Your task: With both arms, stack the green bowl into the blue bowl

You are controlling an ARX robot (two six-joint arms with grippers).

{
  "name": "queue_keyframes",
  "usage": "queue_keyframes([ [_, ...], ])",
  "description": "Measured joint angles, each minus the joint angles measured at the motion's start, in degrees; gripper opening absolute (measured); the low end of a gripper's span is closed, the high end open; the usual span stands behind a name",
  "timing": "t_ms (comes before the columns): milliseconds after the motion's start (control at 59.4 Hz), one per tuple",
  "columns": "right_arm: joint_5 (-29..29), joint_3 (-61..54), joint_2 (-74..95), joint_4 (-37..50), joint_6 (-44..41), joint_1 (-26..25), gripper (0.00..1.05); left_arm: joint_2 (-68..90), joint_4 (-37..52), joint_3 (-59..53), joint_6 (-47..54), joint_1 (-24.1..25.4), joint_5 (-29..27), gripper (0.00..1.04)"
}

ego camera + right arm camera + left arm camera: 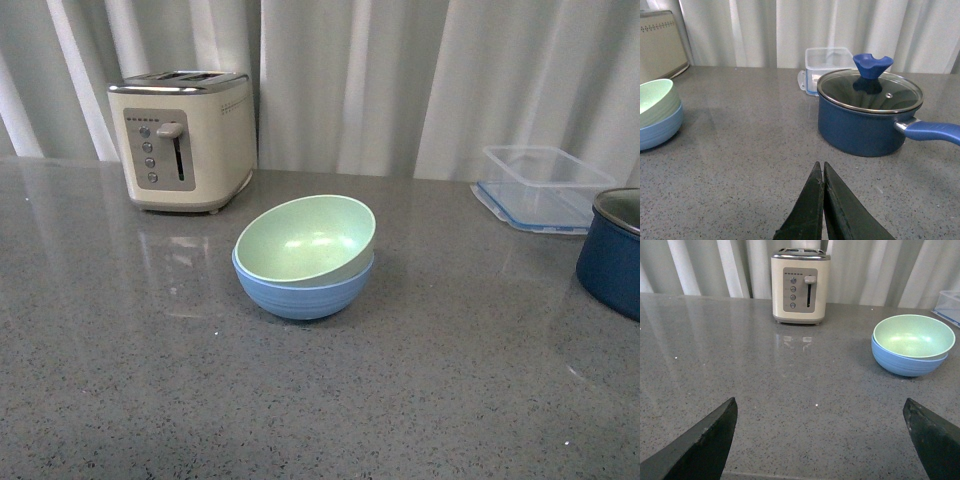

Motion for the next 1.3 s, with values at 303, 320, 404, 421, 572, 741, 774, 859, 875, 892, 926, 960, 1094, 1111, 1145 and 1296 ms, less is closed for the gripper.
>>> queue_keyframes([
  [303, 0.0, 0.0, -8.8, -8.4, 0.0, 0.0, 0.01, 0.0, 0.0, 0.0, 0.0, 0.0, 0.0, 0.98],
  [320, 0.0, 0.0, -9.3, -8.9, 0.0, 0.0, 0.01, 0.0, 0.0, 0.0, 0.0, 0.0, 0.0, 0.98],
  [404, 0.0, 0.0, -11.2, -10.8, 0.0, 0.0, 0.01, 0.0, 0.0, 0.0, 0.0, 0.0, 0.0, 0.98],
  [421, 0.0, 0.0, -11.4, -11.0, 0.0, 0.0, 0.01, 0.0, 0.0, 0.0, 0.0, 0.0, 0.0, 0.98],
  [572, 0.0, 0.0, -14.6, -14.2, 0.0, 0.0, 0.01, 0.0, 0.0, 0.0, 0.0, 0.0, 0.0, 0.98],
  [741, 0.0, 0.0, -17.4, -16.9, 0.0, 0.0, 0.01, 0.0, 0.0, 0.0, 0.0, 0.0, 0.0, 0.98],
  [774, 0.0, 0.0, -18.0, -17.5, 0.0, 0.0, 0.01, 0.0, 0.0, 0.0, 0.0, 0.0, 0.0, 0.98],
  [859, 0.0, 0.0, -19.3, -18.8, 0.0, 0.0, 0.01, 0.0, 0.0, 0.0, 0.0, 0.0, 0.0, 0.98],
  [875, 0.0, 0.0, -19.4, -18.9, 0.0, 0.0, 0.01, 0.0, 0.0, 0.0, 0.0, 0.0, 0.0, 0.98],
  [892, 0.0, 0.0, -19.6, -19.1, 0.0, 0.0, 0.01, 0.0, 0.0, 0.0, 0.0, 0.0, 0.0, 0.98],
  [926, 0.0, 0.0, -20.1, -19.6, 0.0, 0.0, 0.01, 0.0, 0.0, 0.0, 0.0, 0.0, 0.0, 0.98],
  [960, 0.0, 0.0, -20.8, -20.4, 0.0, 0.0, 0.01, 0.0, 0.0, 0.0, 0.0, 0.0, 0.0, 0.98],
  [1094, -0.1, 0.0, -29.3, -29.5, 0.0, 0.0, 0.01, 0.0, 0.0, 0.0, 0.0, 0.0, 0.0, 0.98],
  [1111, -0.1, 0.0, -29.6, -29.5, 0.0, 0.0, 0.01, 0.0, 0.0, 0.0, 0.0, 0.0, 0.0, 0.98],
  [1145, -0.1, 0.0, -29.8, -29.6, 0.0, 0.0, 0.01, 0.0, 0.0, 0.0, 0.0, 0.0, 0.0, 0.98],
  [1296, -0.1, 0.0, -29.9, -29.8, -0.1, 0.0, 0.15, 0.1, 0.0, 0.0, 0.0, 0.0, 0.0, 0.98],
])
